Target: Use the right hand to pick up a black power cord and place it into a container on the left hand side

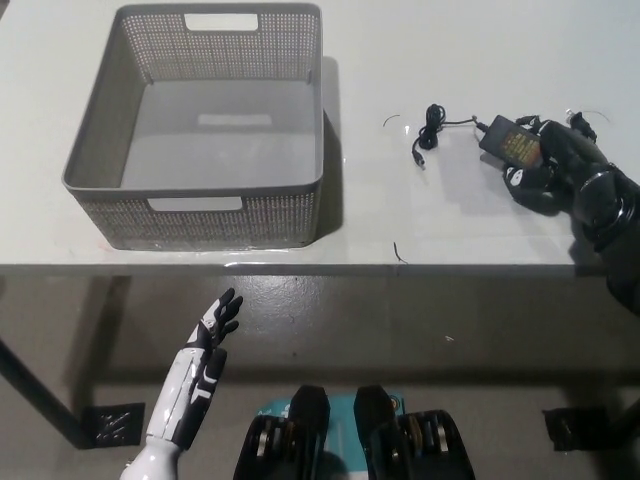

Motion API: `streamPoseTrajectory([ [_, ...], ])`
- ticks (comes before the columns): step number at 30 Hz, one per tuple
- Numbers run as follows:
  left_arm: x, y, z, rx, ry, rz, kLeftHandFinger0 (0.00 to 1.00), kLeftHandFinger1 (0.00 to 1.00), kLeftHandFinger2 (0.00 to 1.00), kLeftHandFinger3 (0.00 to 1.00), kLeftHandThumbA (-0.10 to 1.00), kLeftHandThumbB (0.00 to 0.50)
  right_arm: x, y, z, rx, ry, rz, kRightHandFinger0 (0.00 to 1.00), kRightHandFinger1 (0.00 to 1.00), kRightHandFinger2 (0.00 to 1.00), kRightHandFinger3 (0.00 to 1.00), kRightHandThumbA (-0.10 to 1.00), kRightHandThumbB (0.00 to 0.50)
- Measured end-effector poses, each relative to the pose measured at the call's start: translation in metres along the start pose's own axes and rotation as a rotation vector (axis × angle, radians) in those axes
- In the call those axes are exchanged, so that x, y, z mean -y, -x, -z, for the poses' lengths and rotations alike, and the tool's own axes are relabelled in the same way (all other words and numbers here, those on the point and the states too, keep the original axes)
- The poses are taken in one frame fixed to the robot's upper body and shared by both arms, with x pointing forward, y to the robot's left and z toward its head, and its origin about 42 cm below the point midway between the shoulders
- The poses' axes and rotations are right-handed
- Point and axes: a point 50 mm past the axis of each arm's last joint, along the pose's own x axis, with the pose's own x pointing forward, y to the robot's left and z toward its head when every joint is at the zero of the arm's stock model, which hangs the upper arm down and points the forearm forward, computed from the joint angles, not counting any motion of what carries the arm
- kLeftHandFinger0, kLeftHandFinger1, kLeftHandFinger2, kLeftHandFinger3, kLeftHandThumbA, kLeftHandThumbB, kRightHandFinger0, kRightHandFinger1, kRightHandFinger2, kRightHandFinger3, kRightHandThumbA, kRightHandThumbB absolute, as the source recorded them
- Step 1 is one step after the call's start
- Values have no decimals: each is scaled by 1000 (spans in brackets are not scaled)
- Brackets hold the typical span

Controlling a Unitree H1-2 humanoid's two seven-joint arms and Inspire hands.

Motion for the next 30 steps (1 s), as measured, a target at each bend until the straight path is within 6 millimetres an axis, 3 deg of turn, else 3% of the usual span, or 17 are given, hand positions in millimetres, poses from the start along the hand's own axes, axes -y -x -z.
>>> streamPoseTrajectory([
  [2, 0, 0, 0, 0, 0, 0, 1000, 1000, 1000, 1000, 1000, 191, 0, 0, -1, 6, -17, 9, 90, 509, 825, 828, -100, 101],
  [5, -1, 0, 0, 0, -2, 1, 1000, 1000, 1000, 1000, 1000, 189, 2, 0, -1, 11, -52, 27, 58, 459, 765, 677, -100, 105],
  [8, -2, 0, 0, 0, -5, 2, 1000, 1000, 1000, 1000, 1000, 189, 5, 0, -3, 28, -79, 44, 64, 463, 771, 712, -97, 102],
  [10, -2, 0, 0, 1, -5, 2, 1000, 1000, 1000, 1000, 1000, 181, 8, -1, -5, 40, -97, 59, 16, 339, 681, 583, -97, 105],
  [11, -2, 0, 0, 1, -5, 2, 1000, 1000, 1000, 1000, 1000, 180, 11, -1, -7, 47, -106, 69, 3, 318, 675, 583, -90, 101],
  [14, -2, 0, 0, 1, -6, 2, 1000, 1000, 1000, 1000, 1000, 191, 23, -4, -17, 67, -136, 98, 1, 360, 709, 601, -36, 104],
  [16, -2, 0, 0, 1, -6, 3, 1000, 1000, 1000, 1000, 1000, 191, 35, -6, -27, 87, -155, 123, 0, 313, 617, 516, -9, 115],
  [17, -2, 0, 0, 1, -7, 3, 1000, 1000, 1000, 1000, 1000, 190, 40, -7, -31, 97, -161, 133, 22, 347, 635, 509, 70, 97],
  [19, -2, -1, 0, 1, -7, 4, 1000, 1000, 1000, 1000, 1000, 182, 59, -9, -46, 135, -184, 169, 6, 308, 539, 332, 419, 99],
  [20, -3, -1, 0, 2, -8, 4, 1000, 1000, 1000, 1000, 1000, 185, 66, -10, -53, 151, -190, 184, 1, 292, 515, 301, 477, 99],
  [23, -3, -1, 0, 4, -9, 6, 1000, 1000, 1000, 1000, 1000, 193, 88, -10, -73, 202, -205, 228, 2, 284, 514, 287, 589, 105],
  [25, -3, -2, 0, 4, -10, 6, 1000, 1000, 1000, 1000, 1000, 193, 101, -9, -86, 238, -214, 254, 0, 249, 493, 279, 559, 79],
  [30, -3, -1, 0, 4, -10, 6, 1000, 1000, 1000, 1000, 1000, 208, 117, -5, -107, 312, -225, 295, 0, 188, 456, 311, 658, 69],
])
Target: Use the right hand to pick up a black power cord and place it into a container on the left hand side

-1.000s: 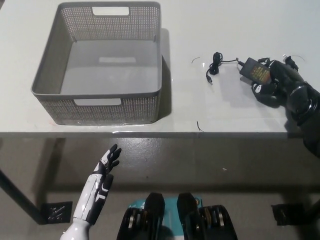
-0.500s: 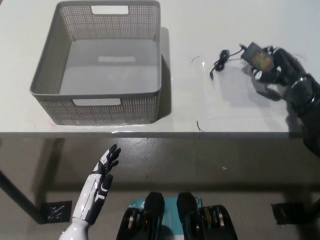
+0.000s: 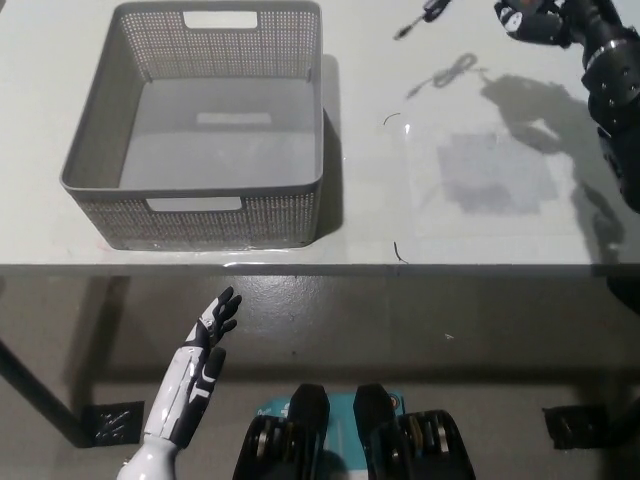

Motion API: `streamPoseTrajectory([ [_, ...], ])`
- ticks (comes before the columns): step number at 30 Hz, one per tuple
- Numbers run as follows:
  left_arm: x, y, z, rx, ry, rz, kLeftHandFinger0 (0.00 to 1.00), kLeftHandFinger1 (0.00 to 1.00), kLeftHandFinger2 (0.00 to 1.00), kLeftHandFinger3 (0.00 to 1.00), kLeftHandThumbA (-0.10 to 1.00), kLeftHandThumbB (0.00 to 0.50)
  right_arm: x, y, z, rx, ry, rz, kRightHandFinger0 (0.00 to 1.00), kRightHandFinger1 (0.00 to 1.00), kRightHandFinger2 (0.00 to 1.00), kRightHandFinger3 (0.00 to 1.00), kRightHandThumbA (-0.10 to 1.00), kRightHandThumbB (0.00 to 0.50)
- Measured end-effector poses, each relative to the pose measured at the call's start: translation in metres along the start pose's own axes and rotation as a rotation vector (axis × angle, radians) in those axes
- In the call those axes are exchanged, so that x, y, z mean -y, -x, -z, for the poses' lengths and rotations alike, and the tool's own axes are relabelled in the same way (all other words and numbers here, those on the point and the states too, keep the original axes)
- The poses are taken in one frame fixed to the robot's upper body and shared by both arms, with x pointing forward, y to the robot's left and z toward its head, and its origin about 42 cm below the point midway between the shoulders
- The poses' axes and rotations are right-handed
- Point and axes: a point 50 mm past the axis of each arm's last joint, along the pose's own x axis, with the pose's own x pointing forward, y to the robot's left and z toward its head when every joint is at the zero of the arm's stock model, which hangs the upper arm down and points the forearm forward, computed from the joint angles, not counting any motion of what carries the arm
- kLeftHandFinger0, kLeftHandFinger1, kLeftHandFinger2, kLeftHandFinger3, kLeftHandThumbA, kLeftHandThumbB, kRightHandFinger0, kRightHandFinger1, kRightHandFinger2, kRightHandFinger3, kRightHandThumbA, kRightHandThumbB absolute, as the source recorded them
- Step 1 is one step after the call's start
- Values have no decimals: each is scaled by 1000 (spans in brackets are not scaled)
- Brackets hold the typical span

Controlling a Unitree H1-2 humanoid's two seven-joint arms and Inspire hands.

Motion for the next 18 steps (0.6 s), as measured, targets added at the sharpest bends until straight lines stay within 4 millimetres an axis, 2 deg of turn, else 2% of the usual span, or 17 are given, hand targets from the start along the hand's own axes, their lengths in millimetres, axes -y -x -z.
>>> streamPoseTrajectory([
  [1, 0, 0, 0, 0, 0, 0, 1000, 1000, 1000, 1000, 1000, 206, 1, -1, -4, 10, -2, 3, 0, 210, 491, 351, 655, 60],
  [4, 0, 0, 0, 0, 0, 0, 1000, 1000, 1000, 1000, 1000, 199, 5, -3, -17, 41, -8, 9, 0, 193, 502, 472, 651, 30],
  [7, 0, 1, 0, -2, 0, 0, 1000, 1000, 1000, 1000, 1000, 195, 4, -5, -34, 77, -17, 7, 0, 183, 499, 518, 542, 14],
  [9, 0, 2, 1, -5, 1, 0, 1000, 1000, 1000, 1000, 1000, 195, -1, -7, -52, 111, -29, 1, 0, 175, 489, 529, 519, 3],
  [10, 0, 3, 1, -6, 1, 0, 1000, 1000, 1000, 1000, 1000, 192, -5, -8, -61, 127, -36, -3, 0, 157, 454, 475, 438, 0],
  [11, 0, 4, 1, -8, 2, 0, 1000, 1000, 1000, 1000, 1000, 190, -8, -9, -69, 142, -42, -8, 0, 127, 421, 411, 421, 0],
  [13, 1, 6, 2, -14, 2, 0, 1000, 1000, 1000, 1000, 1000, 182, -15, -10, -84, 166, -56, -21, 0, 88, 388, 354, 419, 0],
  [16, 1, 8, 3, -19, 2, 0, 1000, 1000, 1000, 1000, 1000, 173, -28, -12, -107, 200, -74, -44, 0, 158, 464, 416, 425, 0],
  [17, 1, 8, 3, -19, 2, 0, 1000, 1000, 1000, 1000, 1000, 156, -32, -12, -115, 211, -79, -52, 0, 184, 489, 451, 417, 3],
  [18, 1, 8, 3, -20, 2, 0, 1000, 1000, 1000, 1000, 1000, 155, -38, -13, -127, 228, -84, -65, 0, 179, 483, 456, 410, 1],
])
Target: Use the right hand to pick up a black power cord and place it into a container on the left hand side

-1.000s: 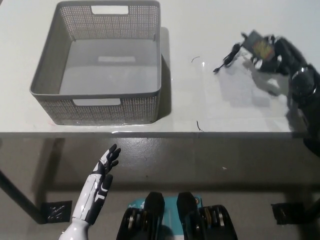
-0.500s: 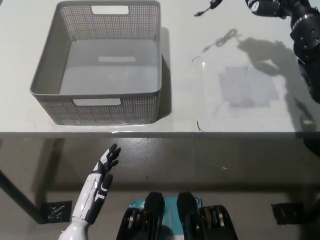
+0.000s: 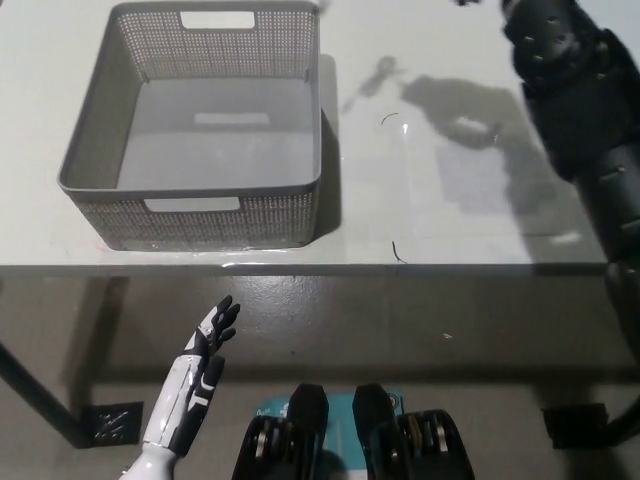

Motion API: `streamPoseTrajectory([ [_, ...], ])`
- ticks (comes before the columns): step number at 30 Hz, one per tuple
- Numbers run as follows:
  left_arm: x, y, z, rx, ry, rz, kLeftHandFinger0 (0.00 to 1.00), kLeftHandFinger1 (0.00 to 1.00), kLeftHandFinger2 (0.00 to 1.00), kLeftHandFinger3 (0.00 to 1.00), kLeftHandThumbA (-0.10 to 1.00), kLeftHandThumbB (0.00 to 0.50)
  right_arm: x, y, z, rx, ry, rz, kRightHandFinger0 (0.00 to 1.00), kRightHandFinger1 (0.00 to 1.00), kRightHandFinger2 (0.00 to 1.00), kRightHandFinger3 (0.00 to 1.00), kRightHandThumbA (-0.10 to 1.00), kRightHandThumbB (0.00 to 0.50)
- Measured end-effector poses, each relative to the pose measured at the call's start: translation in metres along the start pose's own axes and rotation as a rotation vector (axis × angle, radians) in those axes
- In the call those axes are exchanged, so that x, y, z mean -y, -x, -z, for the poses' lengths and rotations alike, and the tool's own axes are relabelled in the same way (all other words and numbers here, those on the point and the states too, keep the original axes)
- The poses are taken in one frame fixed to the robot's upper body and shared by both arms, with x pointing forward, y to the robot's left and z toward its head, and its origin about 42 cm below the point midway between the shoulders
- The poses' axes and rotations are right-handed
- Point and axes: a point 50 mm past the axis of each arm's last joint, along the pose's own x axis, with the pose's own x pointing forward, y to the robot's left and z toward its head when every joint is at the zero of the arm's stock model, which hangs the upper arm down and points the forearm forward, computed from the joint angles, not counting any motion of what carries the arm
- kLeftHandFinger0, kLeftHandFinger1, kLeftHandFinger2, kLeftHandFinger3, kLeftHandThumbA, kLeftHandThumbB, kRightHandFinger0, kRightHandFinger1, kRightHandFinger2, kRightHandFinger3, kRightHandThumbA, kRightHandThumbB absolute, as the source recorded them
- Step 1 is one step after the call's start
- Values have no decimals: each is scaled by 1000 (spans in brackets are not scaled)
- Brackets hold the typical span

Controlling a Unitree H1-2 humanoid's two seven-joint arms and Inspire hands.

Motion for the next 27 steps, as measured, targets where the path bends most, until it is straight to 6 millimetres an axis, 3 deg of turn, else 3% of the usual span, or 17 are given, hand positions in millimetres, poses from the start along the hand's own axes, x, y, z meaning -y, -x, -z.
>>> streamPoseTrajectory([
  [3, 0, 0, 0, 0, -1, 2, 1000, 1000, 1000, 1000, 984, 141, -18, -6, -24, 36, -16, -27, 0, 66, 370, 377, 401, 11],
  [7, 0, 0, 0, 1, -12, 7, 1000, 1000, 1000, 1000, 968, 154, -43, -11, -54, 74, -30, -66, 0, 188, 502, 426, 354, 0],
  [9, -1, 0, 0, 1, -17, 8, 1000, 1000, 1000, 1000, 974, 161, -56, -13, -68, 91, -37, -89, 0, 158, 435, 326, 419, 2],
  [15, -1, 0, -1, 3, -31, 14, 1000, 1000, 1000, 1000, 970, 159, -104, -11, -102, 119, -33, -173, 0, 155, 453, 287, 443, 0],
  [17, -1, -1, -1, 4, -35, 16, 1000, 1000, 1000, 1000, 968, 159, -118, -8, -107, 114, -42, -198, 0, 120, 419, 303, 447, 0],
  [18, -2, -1, -2, 6, -37, 17, 1000, 1000, 1000, 1000, 967, 159, -126, -6, -109, 111, -46, -211, 6, 73, 289, 265, 452, 0],
  [20, -3, -1, -2, 7, -42, 19, 1000, 1000, 1000, 1000, 958, 158, -140, -3, -111, 97, -49, -235, 0, 1, 189, 183, 459, 0],
  [22, -4, -3, -2, 11, -46, 22, 1000, 1000, 1000, 1000, 951, 150, -150, -1, -113, 85, -51, -253, 0, 0, 138, 41, 487, 0],
  [23, -4, -4, -3, 14, -47, 24, 1000, 1000, 1000, 1000, 951, 148, -156, 1, -113, 78, -52, -263, 74, 129, 277, 49, 487, 0],
  [24, -4, -5, -3, 17, -48, 24, 1000, 1000, 1000, 1000, 951, 146, -161, 3, -113, 72, -51, -272, 124, 152, 248, 24, 488, 0],
  [25, -4, -6, -4, 21, -49, 25, 1000, 1000, 1000, 1000, 950, 147, -166, 5, -113, 66, -50, -282, 131, 119, 149, 1, 488, 0],
  [26, -4, -8, -5, 26, -50, 26, 1000, 1000, 1000, 1000, 947, 152, -170, 6, -113, 62, -49, -291, 88, 82, 99, 1, 515, 0],
  [27, -4, -9, -6, 30, -52, 27, 1000, 1000, 1000, 1000, 946, 152, -175, 8, -113, 59, -44, -299, 83, 78, 104, 64, 517, 0],
])
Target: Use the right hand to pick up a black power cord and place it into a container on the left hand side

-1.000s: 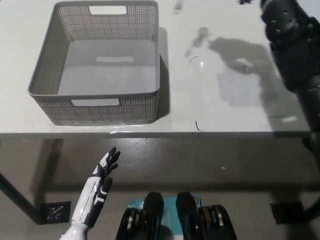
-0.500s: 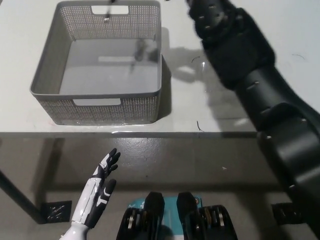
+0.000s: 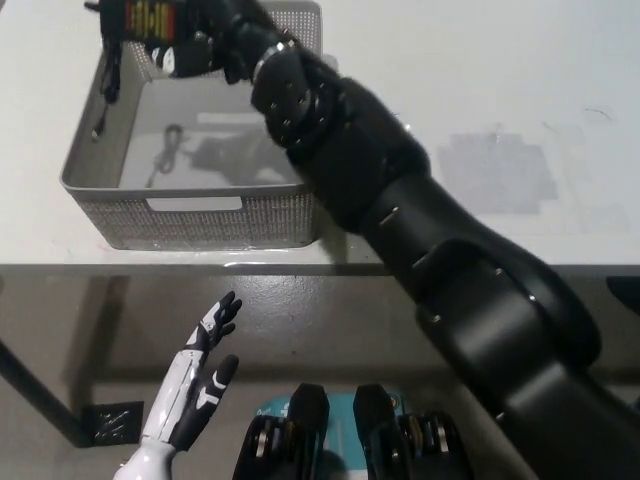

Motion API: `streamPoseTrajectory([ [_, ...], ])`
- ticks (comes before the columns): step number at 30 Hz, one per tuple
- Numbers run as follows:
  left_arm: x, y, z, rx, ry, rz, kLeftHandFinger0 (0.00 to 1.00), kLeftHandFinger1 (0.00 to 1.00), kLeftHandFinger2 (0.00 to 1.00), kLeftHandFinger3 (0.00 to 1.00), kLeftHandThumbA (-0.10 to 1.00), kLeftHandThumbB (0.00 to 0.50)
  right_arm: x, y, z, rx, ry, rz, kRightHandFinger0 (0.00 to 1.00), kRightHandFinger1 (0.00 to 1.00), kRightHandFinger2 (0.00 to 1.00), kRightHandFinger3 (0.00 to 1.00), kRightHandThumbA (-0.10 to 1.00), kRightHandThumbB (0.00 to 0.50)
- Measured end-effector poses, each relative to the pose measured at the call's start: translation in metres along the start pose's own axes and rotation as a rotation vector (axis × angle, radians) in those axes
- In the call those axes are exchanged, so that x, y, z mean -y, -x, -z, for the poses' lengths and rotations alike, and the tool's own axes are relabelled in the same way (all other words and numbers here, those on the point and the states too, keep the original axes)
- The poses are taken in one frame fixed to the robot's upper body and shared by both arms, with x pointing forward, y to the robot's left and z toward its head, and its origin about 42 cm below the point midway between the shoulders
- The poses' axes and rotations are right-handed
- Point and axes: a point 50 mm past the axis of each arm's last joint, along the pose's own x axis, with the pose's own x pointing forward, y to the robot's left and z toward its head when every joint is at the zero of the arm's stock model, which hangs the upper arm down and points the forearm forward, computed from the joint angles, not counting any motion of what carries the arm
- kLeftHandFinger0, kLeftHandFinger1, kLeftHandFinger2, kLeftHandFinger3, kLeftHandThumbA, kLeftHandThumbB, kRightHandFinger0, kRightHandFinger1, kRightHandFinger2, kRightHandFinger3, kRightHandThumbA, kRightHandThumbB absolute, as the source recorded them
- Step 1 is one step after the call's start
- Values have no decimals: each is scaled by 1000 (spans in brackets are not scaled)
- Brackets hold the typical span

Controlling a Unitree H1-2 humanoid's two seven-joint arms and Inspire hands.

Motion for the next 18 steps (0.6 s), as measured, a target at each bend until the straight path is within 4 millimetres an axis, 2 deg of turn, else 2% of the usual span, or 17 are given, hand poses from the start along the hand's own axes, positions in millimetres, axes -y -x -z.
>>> streamPoseTrajectory([
  [1, 0, -1, -1, 4, -1, 0, 1000, 1000, 1000, 1000, 948, 154, -4, 0, 0, -2, 9, -7, 165, 162, 228, 357, 524, 4],
  [2, 0, -2, -1, 6, -3, 1, 1000, 1000, 1000, 1000, 947, 150, -7, 1, 0, -4, 14, -12, 283, 302, 381, 528, 537, 48],
  [3, 0, -3, -1, 8, -5, 2, 1000, 1000, 1000, 1000, 947, 149, -9, 1, 1, -4, 18, -16, 463, 458, 528, 639, 618, 90],
  [4, 0, -3, -2, 9, -7, 3, 1000, 1000, 1000, 1000, 946, 149, -10, 2, 2, -6, 20, -19, 613, 643, 706, 772, 718, 153],
  [5, 0, -4, -2, 12, -10, 5, 1000, 1000, 1000, 1000, 947, 159, -12, 2, 4, -10, 22, -22, 835, 959, 1000, 1000, 825, 242],
  [6, -1, -5, -2, 14, -12, 6, 1000, 1000, 1000, 1000, 947, 162, -13, 3, 7, -16, 21, -25, 979, 1000, 1000, 1000, 858, 260],
  [7, -1, -6, -3, 16, -14, 7, 1000, 1000, 1000, 1000, 946, 161, -14, 4, 9, -21, 20, -30, 1000, 1000, 1000, 1000, 914, 313],
  [8, -2, -8, -3, 19, -16, 8, 1000, 1000, 1000, 1000, 942, 150, -15, 4, 13, -31, 21, -41, 1000, 1000, 1000, 1000, 1000, 387],
  [10, -2, -12, -4, 24, -19, 12, 1000, 1000, 1000, 1000, 925, 134, -12, 5, 19, -49, 46, -75, 1000, 1000, 1000, 1000, 1000, 470],
  [11, -3, -13, -5, 26, -20, 14, 1000, 1000, 1000, 1000, 925, 134, -11, 5, 21, -54, 55, -84, 1000, 1000, 1000, 1000, 1000, 473],
  [13, -3, -14, -5, 30, -24, 19, 1000, 1000, 1000, 1000, 909, 119, -7, 6, 25, -64, 70, -98, 1000, 1000, 1000, 1000, 1000, 437],
  [18, -5, -15, -5, 30, -30, 30, 1000, 1000, 1000, 1000, 892, 113, 13, 7, 34, -73, 92, -101, 1000, 1000, 1000, 1000, 1000, 456],
])
